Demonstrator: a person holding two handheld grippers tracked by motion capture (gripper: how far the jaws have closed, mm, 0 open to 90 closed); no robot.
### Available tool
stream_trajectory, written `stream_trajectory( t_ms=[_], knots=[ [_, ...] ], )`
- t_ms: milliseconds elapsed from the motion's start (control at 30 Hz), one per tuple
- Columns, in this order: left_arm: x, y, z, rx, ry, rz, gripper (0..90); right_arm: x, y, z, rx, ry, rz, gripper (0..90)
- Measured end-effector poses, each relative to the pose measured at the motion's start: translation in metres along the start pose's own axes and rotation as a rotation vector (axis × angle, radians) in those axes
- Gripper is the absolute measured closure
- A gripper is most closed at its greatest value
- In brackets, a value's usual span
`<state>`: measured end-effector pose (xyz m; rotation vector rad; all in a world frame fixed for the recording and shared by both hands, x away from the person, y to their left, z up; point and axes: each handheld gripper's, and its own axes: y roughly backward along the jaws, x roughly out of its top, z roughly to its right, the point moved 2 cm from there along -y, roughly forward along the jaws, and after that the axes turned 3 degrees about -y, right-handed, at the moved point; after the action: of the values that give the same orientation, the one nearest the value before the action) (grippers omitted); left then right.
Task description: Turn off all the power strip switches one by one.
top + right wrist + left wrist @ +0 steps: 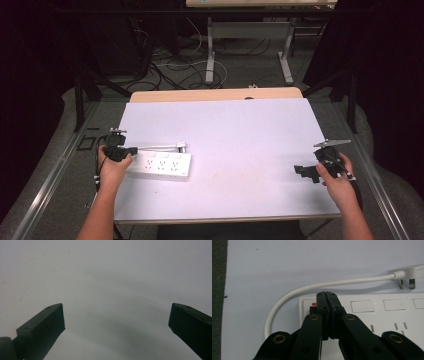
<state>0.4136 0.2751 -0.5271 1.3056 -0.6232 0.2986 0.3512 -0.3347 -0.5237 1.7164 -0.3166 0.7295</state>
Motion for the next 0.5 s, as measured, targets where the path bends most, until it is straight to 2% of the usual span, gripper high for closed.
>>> stream_trajectory(
  t_ms=[100, 167, 233, 300, 433, 500],
  knots=[
    [0.002, 0.000, 0.006, -0.022, -0.009, -0.015, 90.0, 0.000, 0.000, 0.000, -0.002, 0.003, 0.001, 0.0],
    [0.002, -0.002, 0.011, -0.024, -0.012, 0.004, 90.0, 0.000, 0.000, 0.000, 0.000, 0.005, -0.001, 0.0],
    [0.004, -0.002, 0.015, -0.033, -0.013, 0.004, 90.0, 0.000, -0.001, 0.000, 0.001, 0.005, -0.003, 0.0],
    [0.005, -0.001, 0.018, -0.047, -0.016, -0.012, 90.0, 0.000, -0.001, 0.000, 0.000, 0.005, -0.003, 0.0],
    [0.008, -0.002, 0.025, -0.047, -0.005, 0.008, 90.0, 0.000, 0.000, 0.001, -0.001, 0.000, -0.003, 0.0],
    [0.009, -0.001, 0.027, -0.057, -0.009, -0.004, 90.0, 0.000, 0.000, 0.001, 0.000, 0.000, 0.000, 0.0]
  ],
)
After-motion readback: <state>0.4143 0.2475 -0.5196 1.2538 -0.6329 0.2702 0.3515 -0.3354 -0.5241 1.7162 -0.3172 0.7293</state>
